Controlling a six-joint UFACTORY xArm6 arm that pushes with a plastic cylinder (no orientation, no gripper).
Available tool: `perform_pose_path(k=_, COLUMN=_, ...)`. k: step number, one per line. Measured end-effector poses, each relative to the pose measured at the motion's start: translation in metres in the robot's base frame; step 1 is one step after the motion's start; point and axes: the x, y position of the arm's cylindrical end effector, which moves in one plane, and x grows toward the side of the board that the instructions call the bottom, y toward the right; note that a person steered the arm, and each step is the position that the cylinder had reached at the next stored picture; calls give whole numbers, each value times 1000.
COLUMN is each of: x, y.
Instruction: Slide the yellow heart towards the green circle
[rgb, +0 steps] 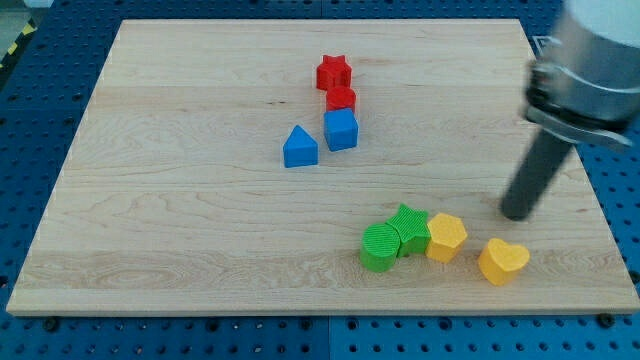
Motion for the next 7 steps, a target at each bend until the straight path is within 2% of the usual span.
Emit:
perform_pose_path(k=1, x=34, y=51)
perform_pose_path(k=2, x=49, y=49)
perform_pose_path(k=5, x=49, y=-82)
perform_pose_path(k=7, x=49, y=-78)
